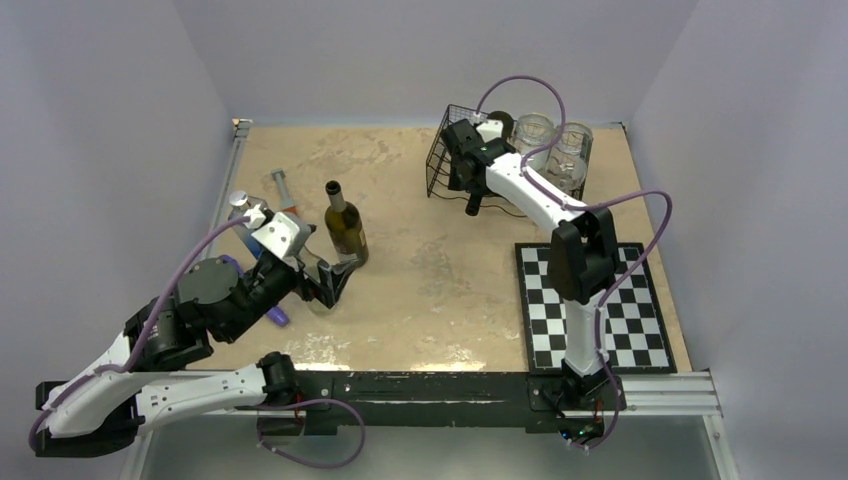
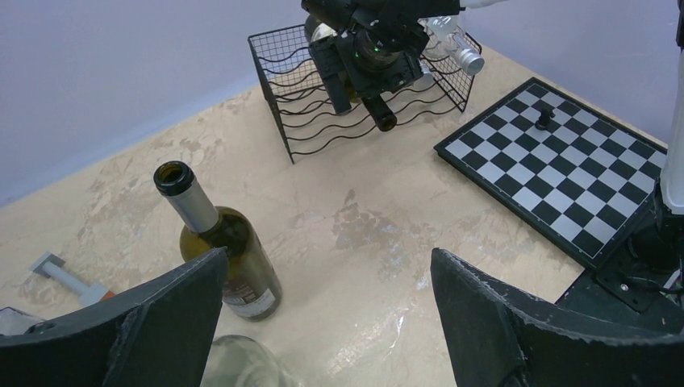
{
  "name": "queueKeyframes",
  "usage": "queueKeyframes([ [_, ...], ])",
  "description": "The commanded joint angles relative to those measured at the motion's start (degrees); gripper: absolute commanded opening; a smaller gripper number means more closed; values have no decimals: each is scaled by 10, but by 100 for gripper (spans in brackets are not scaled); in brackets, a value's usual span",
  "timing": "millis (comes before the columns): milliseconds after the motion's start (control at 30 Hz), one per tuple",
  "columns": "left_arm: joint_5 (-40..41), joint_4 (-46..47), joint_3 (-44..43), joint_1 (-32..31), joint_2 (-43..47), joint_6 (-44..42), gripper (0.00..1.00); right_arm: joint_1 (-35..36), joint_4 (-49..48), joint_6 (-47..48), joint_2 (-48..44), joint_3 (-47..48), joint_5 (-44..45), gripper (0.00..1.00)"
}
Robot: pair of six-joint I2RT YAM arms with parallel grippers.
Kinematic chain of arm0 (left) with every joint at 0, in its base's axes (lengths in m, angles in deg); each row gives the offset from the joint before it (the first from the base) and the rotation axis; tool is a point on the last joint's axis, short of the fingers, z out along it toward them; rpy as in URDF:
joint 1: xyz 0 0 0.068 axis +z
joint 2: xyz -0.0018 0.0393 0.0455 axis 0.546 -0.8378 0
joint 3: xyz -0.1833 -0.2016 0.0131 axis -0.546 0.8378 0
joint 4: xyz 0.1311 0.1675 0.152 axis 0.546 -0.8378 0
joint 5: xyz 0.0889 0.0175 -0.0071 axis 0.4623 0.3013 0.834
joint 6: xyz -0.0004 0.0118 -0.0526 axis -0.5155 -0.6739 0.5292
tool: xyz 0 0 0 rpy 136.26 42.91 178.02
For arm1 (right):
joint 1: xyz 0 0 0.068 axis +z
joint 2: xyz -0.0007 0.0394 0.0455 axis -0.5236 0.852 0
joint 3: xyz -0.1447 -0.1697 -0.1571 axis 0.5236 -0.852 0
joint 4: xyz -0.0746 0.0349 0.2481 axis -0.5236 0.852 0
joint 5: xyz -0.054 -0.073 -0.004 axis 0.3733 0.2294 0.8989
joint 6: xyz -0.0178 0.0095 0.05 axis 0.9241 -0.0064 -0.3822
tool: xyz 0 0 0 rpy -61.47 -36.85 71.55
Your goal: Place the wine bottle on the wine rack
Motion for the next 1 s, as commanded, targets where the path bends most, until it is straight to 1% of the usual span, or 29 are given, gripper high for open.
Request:
queueKeyframes([
  [0,9,10,-16,1,8,12,99,2,-18,15,-63,20,-36,96],
  [67,10,8,-17,1,11,13,99,2,-13,18,-86,23,-49,98],
  [267,13,4,-24,1,22,13,99,2,-8,50,-167,29,-85,98],
  [300,29,4,-26,1,23,14,99,3,-10,60,-180,31,-97,98],
  [333,53,0,-31,1,23,22,99,3,-13,74,-196,33,-115,95],
  [367,76,-9,-41,1,23,32,99,3,-17,84,-208,36,-136,93],
  [433,97,-24,-60,1,25,44,99,4,-37,109,-230,37,-201,91],
  [500,98,-26,-73,1,33,47,99,9,-59,128,-249,40,-270,91],
  [600,94,-25,-94,1,44,46,99,34,-88,160,-265,50,-366,91],
  [667,93,-30,-108,1,47,45,99,62,-101,192,-268,64,-400,91],
  [767,96,-47,-130,1,47,46,99,115,-106,244,-255,97,-424,92],
  [867,101,-64,-145,1,49,50,99,161,-101,278,-217,136,-434,92],
  [967,102,-79,-155,1,51,57,99,191,-95,284,-173,172,-422,92],
])
